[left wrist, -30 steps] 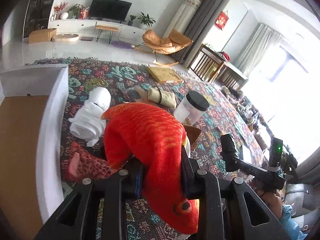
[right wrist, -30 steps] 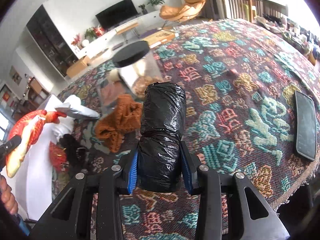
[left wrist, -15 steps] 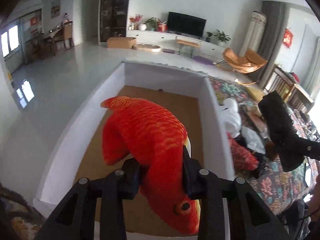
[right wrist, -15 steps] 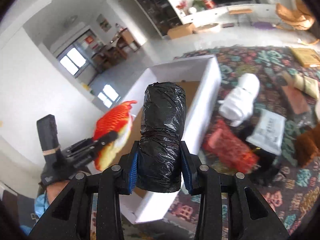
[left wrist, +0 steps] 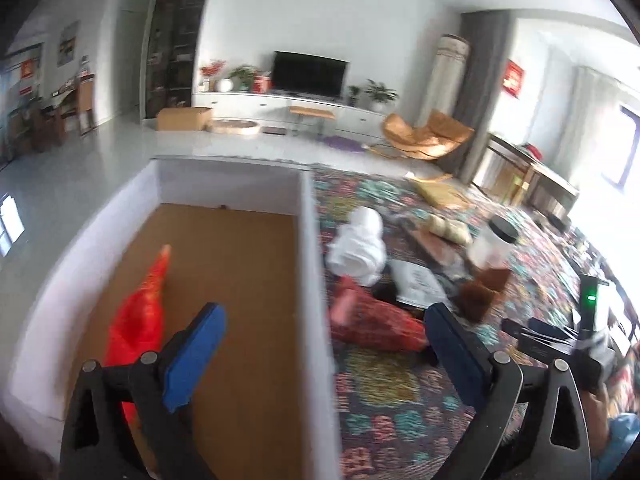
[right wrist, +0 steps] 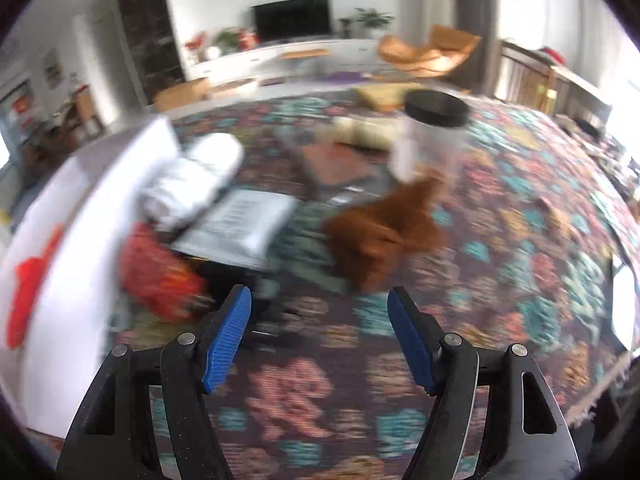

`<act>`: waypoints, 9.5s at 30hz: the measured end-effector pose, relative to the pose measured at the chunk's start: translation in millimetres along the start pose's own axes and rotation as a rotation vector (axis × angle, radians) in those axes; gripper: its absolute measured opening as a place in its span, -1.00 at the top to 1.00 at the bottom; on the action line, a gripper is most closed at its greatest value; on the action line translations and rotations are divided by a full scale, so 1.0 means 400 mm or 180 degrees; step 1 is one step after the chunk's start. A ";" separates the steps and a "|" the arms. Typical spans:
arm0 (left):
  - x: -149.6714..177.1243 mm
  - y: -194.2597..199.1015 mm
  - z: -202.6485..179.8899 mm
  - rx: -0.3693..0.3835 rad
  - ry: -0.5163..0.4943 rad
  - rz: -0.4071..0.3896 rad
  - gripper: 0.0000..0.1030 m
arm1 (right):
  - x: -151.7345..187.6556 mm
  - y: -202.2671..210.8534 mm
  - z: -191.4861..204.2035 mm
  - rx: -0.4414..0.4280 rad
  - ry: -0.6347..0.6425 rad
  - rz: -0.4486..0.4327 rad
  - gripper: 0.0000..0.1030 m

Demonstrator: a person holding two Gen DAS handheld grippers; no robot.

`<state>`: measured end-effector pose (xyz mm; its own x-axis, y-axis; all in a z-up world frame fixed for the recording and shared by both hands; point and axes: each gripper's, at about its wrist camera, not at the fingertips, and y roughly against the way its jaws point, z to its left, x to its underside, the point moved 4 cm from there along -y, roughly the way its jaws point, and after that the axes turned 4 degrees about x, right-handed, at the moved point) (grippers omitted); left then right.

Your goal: Organize soft objects

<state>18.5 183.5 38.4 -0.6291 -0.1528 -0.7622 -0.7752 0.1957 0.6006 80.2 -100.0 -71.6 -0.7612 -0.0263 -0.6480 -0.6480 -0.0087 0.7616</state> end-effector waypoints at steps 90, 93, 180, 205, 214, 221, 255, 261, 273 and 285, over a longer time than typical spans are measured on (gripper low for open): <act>0.200 -0.541 -0.289 -0.0374 -0.0657 0.0829 -1.00 | -0.137 -0.327 -0.393 0.0706 -0.0755 0.0235 -0.89; 0.200 -0.541 -0.289 -0.0374 -0.0656 0.0830 -1.00 | -0.137 -0.327 -0.393 0.0706 -0.0755 0.0235 -0.89; 0.214 -0.390 -0.225 0.0289 -0.0038 0.0768 -1.00 | -0.138 -0.327 -0.391 0.0706 -0.0752 0.0235 -0.89; -0.055 -0.695 -0.288 0.0111 -0.0500 0.1818 -1.00 | -0.138 -0.327 -0.391 0.0707 -0.0751 0.0236 -0.89; -0.049 -0.747 -0.263 0.0202 -0.0213 0.1896 -0.26 | -0.154 -0.335 -0.387 0.0696 -0.0718 0.0275 -0.90; -0.099 -0.649 -0.240 0.0260 -0.0166 0.1438 -0.24 | -0.121 -0.230 -0.452 -0.0522 -0.1367 0.0538 -0.88; 0.012 0.064 0.469 -0.1466 0.1048 0.0408 -0.85 | -0.182 0.233 0.630 -0.3043 0.0479 0.0638 -0.45; -0.016 0.045 0.398 -0.1232 0.0934 0.0188 -0.85 | -0.158 0.139 0.454 -0.2219 0.0543 0.0105 -0.45; 0.103 -0.192 -0.194 0.0308 -0.0172 0.0768 -0.86 | -0.028 -0.168 -0.148 0.0327 0.0013 -0.0097 -0.45; 0.282 -0.375 -0.209 -0.0187 -0.0167 0.1209 -0.86 | -0.008 -0.181 -0.196 0.0230 -0.0089 0.0040 -0.52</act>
<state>58.9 56.1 -117.4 -0.8694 -0.0300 -0.4931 -0.4904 0.1727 0.8542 131.6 -177.6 -123.8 -0.7691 0.0021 -0.6392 -0.6378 0.0637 0.7676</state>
